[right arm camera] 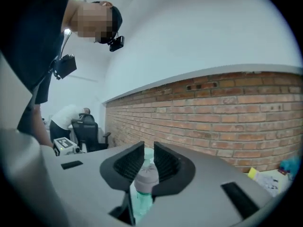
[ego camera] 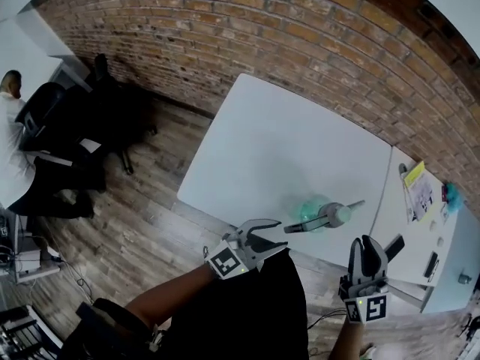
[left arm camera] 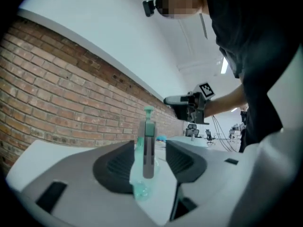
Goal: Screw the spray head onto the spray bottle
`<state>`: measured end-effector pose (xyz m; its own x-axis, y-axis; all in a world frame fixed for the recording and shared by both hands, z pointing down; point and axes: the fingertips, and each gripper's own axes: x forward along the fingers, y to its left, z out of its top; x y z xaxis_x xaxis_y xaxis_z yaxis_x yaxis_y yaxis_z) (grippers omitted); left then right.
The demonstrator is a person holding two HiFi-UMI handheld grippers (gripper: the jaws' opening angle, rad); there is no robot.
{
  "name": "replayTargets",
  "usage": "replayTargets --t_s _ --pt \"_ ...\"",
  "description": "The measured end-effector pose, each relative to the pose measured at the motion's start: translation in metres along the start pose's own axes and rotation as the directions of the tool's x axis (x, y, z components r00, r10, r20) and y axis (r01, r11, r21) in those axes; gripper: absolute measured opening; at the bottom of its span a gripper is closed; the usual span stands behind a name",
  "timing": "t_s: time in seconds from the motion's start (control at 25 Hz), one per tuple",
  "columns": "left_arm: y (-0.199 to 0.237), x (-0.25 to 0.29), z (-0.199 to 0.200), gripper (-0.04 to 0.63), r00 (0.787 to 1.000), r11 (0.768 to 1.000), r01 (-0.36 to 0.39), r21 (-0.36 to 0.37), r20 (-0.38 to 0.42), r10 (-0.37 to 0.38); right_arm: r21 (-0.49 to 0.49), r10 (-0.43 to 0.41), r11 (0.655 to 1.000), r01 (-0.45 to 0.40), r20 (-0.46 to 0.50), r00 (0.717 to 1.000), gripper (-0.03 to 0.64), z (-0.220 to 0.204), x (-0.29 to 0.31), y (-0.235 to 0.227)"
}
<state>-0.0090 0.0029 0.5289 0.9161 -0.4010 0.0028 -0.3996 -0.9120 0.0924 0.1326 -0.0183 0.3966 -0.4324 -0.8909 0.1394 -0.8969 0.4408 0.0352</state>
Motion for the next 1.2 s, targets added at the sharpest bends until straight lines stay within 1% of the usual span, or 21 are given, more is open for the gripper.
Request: replayTargets --t_s 0.04,0.08,0.12,0.16,0.24,0.32,0.4,0.48,0.52,0.56,0.6,0.64,0.68,0.72,0.88,1.0,1.08,1.2 --pt "-0.001 -0.003 0.012 0.177 1.0 1.0 -0.006 0.02 0.017 0.005 0.012 -0.044 0.999 0.044 0.029 0.999 0.055 0.002 -0.005 0.001" --pt "-0.004 -0.004 0.022 0.101 1.0 0.999 -0.006 0.037 0.03 0.005 0.045 -0.084 0.996 0.082 0.058 0.995 0.029 0.005 -0.011 0.002" --pt "-0.007 -0.005 0.03 0.012 0.999 0.999 -0.001 0.051 0.038 -0.001 0.071 -0.119 0.991 0.114 0.072 0.99 0.017 0.006 -0.018 0.002" --pt "-0.011 -0.005 0.036 0.002 0.999 0.998 0.012 0.058 0.04 -0.015 0.076 -0.144 0.987 0.139 0.067 0.987 0.008 0.003 -0.026 0.002" --pt "-0.024 -0.005 0.045 0.002 0.998 0.997 0.048 0.065 0.03 -0.05 0.041 -0.162 0.986 0.16 0.041 0.986 0.008 -0.002 -0.039 0.008" --pt "-0.039 -0.005 0.054 0.002 0.997 0.995 0.068 0.073 0.027 -0.07 0.0 -0.168 0.986 0.168 0.024 0.985 0.008 -0.004 -0.05 0.015" --pt "-0.053 -0.004 0.065 0.002 0.997 0.995 0.06 0.085 0.043 -0.064 -0.007 -0.186 0.982 0.187 0.019 0.982 0.008 -0.005 -0.063 0.018" --pt "-0.065 -0.006 0.075 0.002 0.997 0.993 0.035 0.111 0.058 -0.042 0.019 -0.208 0.978 0.208 0.017 0.978 0.008 -0.008 -0.077 0.019" --pt "-0.072 -0.008 0.079 0.002 0.998 0.993 0.017 0.12 0.058 -0.024 0.035 -0.213 0.977 0.212 0.018 0.977 0.008 -0.009 -0.085 0.02" --pt "-0.08 -0.011 0.08 0.002 0.998 0.994 -0.007 0.111 0.055 0.001 0.05 -0.212 0.976 0.211 0.024 0.977 0.008 -0.01 -0.094 0.023" --pt "-0.09 -0.013 0.081 0.002 0.998 0.997 -0.04 0.072 0.054 0.036 0.061 -0.206 0.977 0.204 0.032 0.978 0.008 -0.01 -0.104 0.025" --pt "-0.101 -0.014 0.082 0.002 0.996 0.997 -0.076 0.017 0.053 0.075 0.066 -0.197 0.979 0.194 0.041 0.98 0.008 -0.011 -0.116 0.028" --pt "-0.114 -0.014 0.083 0.002 0.993 0.994 -0.108 -0.022 0.052 0.109 0.066 -0.186 0.981 0.183 0.048 0.981 0.008 -0.011 -0.13 0.03" --pt "-0.13 -0.014 0.085 0.002 0.989 0.991 -0.133 -0.034 0.054 0.135 0.058 -0.173 0.984 0.17 0.053 0.983 0.008 -0.013 -0.145 0.033" --pt "-0.202 -0.016 0.102 0.002 0.971 0.976 -0.217 -0.031 0.095 0.219 0.047 -0.104 0.994 0.1 0.068 0.992 0.008 -0.019 -0.211 0.054" --pt "-0.251 -0.017 0.109 0.002 0.954 0.959 -0.283 -0.024 0.099 0.284 0.043 -0.06 0.997 0.056 0.098 0.993 0.008 -0.017 -0.259 0.066" --pt "-0.283 -0.019 0.112 0.002 0.947 0.952 -0.304 -0.03 0.1 0.306 0.037 -0.052 0.998 0.048 0.109 0.993 0.008 -0.016 -0.291 0.077" --pt "-0.319 -0.034 0.118 0.002 0.941 0.946 -0.314 -0.076 0.105 0.321 0.041 -0.04 0.999 0.035 0.128 0.991 0.008 -0.01 -0.323 0.102"
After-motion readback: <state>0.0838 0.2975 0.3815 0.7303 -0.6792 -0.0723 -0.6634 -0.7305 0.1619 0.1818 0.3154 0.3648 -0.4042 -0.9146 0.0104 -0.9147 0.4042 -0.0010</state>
